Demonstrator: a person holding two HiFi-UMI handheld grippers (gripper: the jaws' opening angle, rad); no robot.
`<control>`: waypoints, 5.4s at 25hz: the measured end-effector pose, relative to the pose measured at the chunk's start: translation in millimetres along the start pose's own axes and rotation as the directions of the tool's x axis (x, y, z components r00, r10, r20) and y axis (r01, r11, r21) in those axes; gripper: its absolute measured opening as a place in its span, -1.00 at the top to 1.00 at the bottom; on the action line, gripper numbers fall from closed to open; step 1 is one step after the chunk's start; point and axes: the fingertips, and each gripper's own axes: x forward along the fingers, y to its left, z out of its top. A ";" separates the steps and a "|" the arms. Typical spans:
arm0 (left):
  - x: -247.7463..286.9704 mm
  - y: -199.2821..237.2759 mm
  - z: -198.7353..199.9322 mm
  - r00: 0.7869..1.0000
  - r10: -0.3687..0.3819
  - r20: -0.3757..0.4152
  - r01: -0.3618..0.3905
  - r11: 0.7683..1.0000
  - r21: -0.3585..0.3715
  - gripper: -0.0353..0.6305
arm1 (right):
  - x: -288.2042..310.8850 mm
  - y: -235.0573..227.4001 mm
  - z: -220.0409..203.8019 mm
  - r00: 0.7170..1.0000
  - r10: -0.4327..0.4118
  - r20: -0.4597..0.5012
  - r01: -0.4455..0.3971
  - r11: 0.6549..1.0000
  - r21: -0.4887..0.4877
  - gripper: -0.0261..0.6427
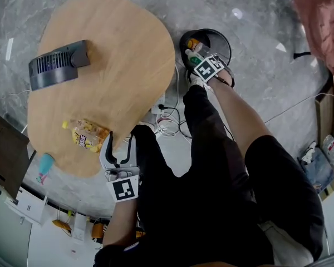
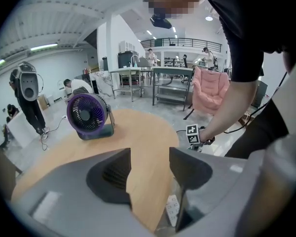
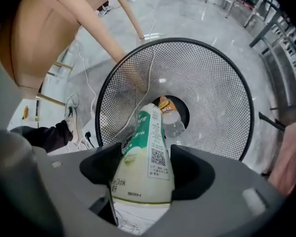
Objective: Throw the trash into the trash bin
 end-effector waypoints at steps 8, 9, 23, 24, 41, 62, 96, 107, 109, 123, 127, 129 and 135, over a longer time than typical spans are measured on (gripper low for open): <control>-15.7 -0.1 12.0 0.996 -0.002 0.091 0.007 0.998 -0.061 0.14 | -91.3 26.4 21.6 0.958 -0.060 0.280 0.078 0.996 -0.052 -0.20; -19.1 0.5 15.0 0.995 -0.005 0.104 0.012 0.998 -0.061 0.14 | -116.8 36.6 28.2 0.932 -0.056 0.359 0.081 0.995 -0.054 -0.20; -110.2 110.6 -16.9 0.955 0.227 0.190 -0.200 0.968 -0.149 0.14 | -354.0 332.5 145.6 0.402 0.327 0.856 -0.114 0.945 -0.307 -0.18; -118.4 119.8 -25.1 0.950 0.250 0.185 -0.221 0.961 -0.164 0.14 | -357.8 352.9 154.3 0.383 0.356 0.852 -0.116 0.934 -0.338 -0.19; -201.0 192.3 -155.7 0.910 0.401 0.107 -0.343 0.871 -0.352 0.13 | -252.7 496.1 174.4 0.640 0.400 0.656 -0.084 0.885 -0.457 -0.62; -232.2 226.5 -195.7 0.922 0.378 0.088 -0.323 0.873 -0.366 0.13 | -200.4 520.2 203.7 0.752 0.249 0.610 -0.007 0.929 -0.370 -0.83; 29.9 -1.8 37.2 0.992 -0.060 0.114 0.059 0.998 0.011 0.13 | -257.6 85.5 17.5 0.666 -0.082 0.742 -0.066 0.984 0.168 -0.83; 55.4 -18.6 54.9 0.994 -0.088 0.070 0.083 0.994 0.075 0.13 | -143.8 23.5 -32.6 0.827 -0.073 0.558 -0.120 0.946 0.301 -0.83; 56.9 -19.0 56.9 0.994 -0.089 0.066 0.084 0.994 0.075 0.13 | -122.9 18.6 -35.6 0.854 -0.045 0.518 -0.152 0.932 0.330 -0.83; 52.0 5.8 21.9 0.999 -0.044 0.005 0.044 0.998 0.038 0.13 | -7.1 -37.8 7.7 0.972 0.099 0.215 -0.194 0.854 0.483 -0.84; 43.1 14.1 6.3 0.999 -0.036 -0.002 0.036 0.999 0.013 0.13 | -17.3 -53.2 22.1 0.981 -0.016 0.192 -0.062 0.917 0.394 -0.86; 36.7 14.5 6.2 0.999 -0.043 0.016 0.043 0.999 0.022 0.13 | -37.3 -47.3 27.6 0.968 -0.051 0.244 -0.042 0.931 0.361 -0.87; 10.1 14.5 11.7 0.995 -0.083 0.051 0.078 0.993 0.091 0.13 | -148.8 15.0 16.7 0.861 -0.069 0.504 -0.069 0.966 0.250 -0.87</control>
